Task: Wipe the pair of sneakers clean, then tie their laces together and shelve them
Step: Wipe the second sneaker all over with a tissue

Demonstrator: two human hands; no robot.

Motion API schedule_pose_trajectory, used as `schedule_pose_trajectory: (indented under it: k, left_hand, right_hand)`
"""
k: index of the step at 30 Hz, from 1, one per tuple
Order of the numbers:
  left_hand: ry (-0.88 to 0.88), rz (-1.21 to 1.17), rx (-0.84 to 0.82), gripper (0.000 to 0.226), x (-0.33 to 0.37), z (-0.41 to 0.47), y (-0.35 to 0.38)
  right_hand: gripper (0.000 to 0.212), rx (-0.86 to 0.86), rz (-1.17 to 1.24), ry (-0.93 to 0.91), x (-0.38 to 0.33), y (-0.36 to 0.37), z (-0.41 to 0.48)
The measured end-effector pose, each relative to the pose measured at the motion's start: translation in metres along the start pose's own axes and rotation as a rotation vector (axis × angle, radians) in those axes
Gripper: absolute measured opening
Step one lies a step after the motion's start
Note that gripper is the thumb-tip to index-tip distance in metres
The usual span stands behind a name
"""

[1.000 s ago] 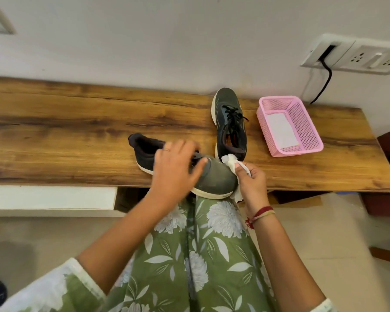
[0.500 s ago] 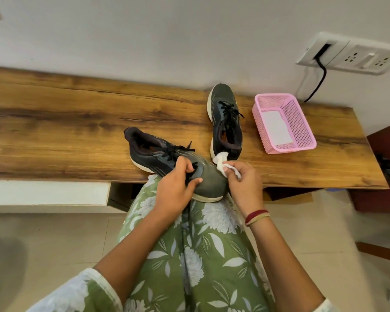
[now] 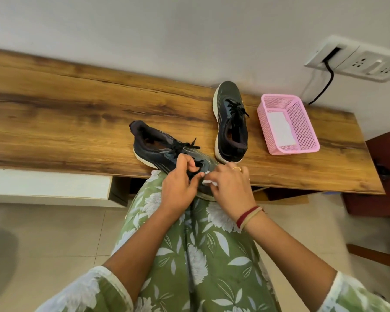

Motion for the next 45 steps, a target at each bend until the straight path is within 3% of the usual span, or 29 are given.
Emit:
schedule_pose_trajectory:
  k: [4,8,13,17,21,26,30,34,38,42,45]
  left_hand:
    - [-0.029,-0.041,-0.004,0.029,-0.003,0.001,0.002]
    - [-0.017,-0.062,0.0,0.029,-0.004,0.0,0.002]
    - [-0.001,-0.016,0.008,0.03,0.0,0.001,0.003]
    - [-0.009,-0.038,-0.003,0.034,-0.002,0.0,0.003]
    - [-0.005,-0.041,-0.005,0.034,-0.003,0.0,0.004]
    - [-0.007,-0.018,0.001,0.032,-0.007,-0.001,0.005]
    - [0.004,-0.02,-0.004,0.03,-0.008,0.0,0.007]
    - [0.005,-0.009,0.015,0.033,-0.009,0.0,0.006]
    - [0.006,-0.032,-0.01,0.033,-0.01,0.0,0.009]
    - [0.005,-0.026,0.012,0.032,-0.011,0.0,0.008]
    - [0.008,-0.031,-0.002,0.034,-0.011,0.001,0.01]
  right_hand:
    - [0.026,0.044,0.01,0.126,0.019,-0.006,0.017]
    - [0.021,0.022,0.165,0.041,0.007,0.006,0.002]
    - [0.026,0.206,0.272,0.204,0.02,-0.002,0.019]
    - [0.024,0.119,0.253,0.013,0.003,0.005,0.005]
    - [0.027,0.146,0.223,0.17,0.022,-0.003,0.028]
    - [0.027,0.043,0.336,0.003,0.004,0.008,0.015]
    - [0.03,0.129,0.249,0.115,0.02,-0.001,0.036]
    - [0.032,-0.024,0.311,0.002,0.007,0.008,0.027]
    - [0.028,0.073,0.211,0.062,0.023,-0.005,0.044]
    - [0.038,-0.121,0.327,-0.041,0.011,0.004,0.034]
    - [0.032,-0.032,0.272,0.043,0.025,-0.003,0.045]
Point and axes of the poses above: each hand's wrist, its own z-axis towards the middle knuckle, its own y-axis out of the palm, x = y × z, the point moved 3 cm from there along z, towards the middle knuckle, and after that the axes turned 4 degrees about y, right-handed, at the moved point
